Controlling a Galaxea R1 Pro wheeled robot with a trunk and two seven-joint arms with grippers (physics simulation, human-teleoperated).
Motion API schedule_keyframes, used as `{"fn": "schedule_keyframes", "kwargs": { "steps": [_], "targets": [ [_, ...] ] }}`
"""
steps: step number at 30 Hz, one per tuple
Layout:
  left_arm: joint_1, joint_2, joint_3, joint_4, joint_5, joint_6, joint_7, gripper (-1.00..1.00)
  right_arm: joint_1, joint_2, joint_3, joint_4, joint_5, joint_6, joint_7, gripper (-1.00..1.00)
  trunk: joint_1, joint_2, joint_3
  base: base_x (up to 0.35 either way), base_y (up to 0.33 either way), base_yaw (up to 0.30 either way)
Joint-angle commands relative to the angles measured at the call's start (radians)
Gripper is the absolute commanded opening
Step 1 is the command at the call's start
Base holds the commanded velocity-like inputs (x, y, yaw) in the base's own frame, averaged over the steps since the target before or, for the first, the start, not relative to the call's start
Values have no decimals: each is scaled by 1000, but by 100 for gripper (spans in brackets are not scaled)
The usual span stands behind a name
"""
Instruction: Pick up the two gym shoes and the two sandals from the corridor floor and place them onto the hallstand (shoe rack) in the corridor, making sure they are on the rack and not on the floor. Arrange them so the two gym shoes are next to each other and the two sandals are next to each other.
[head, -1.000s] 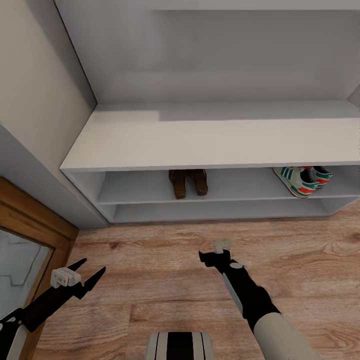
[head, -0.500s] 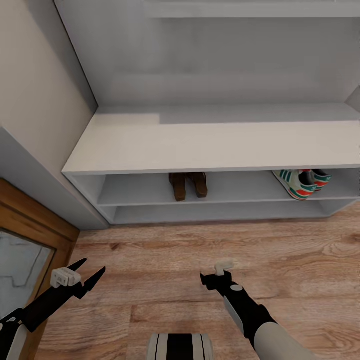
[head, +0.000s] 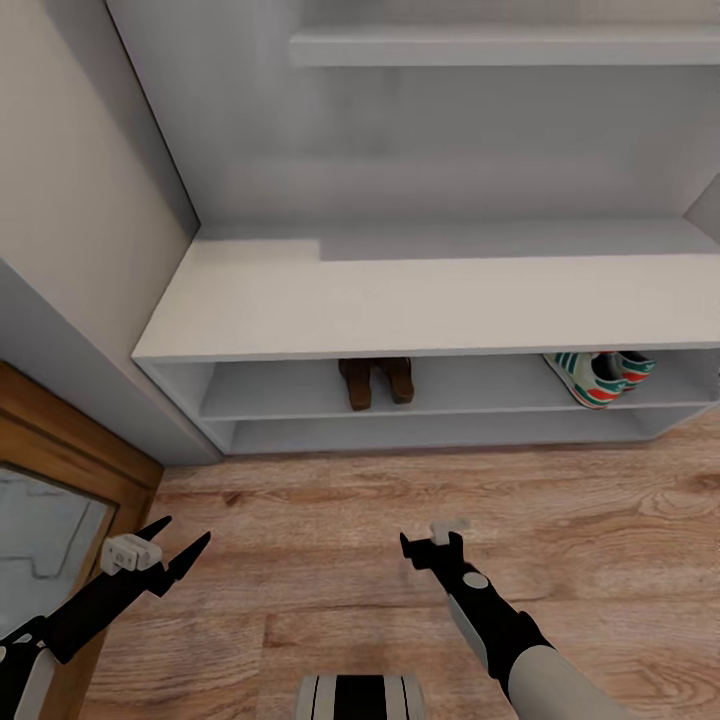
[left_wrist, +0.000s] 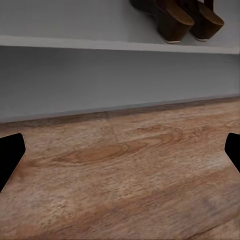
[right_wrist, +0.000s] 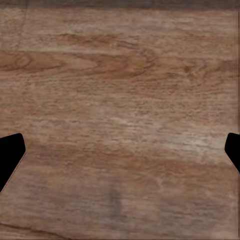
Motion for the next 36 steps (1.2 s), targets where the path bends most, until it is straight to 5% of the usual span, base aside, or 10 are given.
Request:
{"fn": "schedule_keyframes", "kwargs": {
  "steps": [1,24,28,36],
  "targets": [
    [0,0,0,0,0,0,2,100,0,0,0,0,0,-10,0,100,-4,7,3,0,0,0],
    [0,0,2,1,0,0,10,100,0,0,-2,1,-1,-44,-5,100,-92,168,75,0,0,0],
    [0,0,3,2,-1,0,61,100,0,0,-3,1,-2,-45,-5,100,-107,196,88,0,0,0],
    [0,-2,-8,40,-3,0,293,100,0,0,-4,1,-2,-45,-7,100,-138,252,113,0,0,0]
  ]
}}
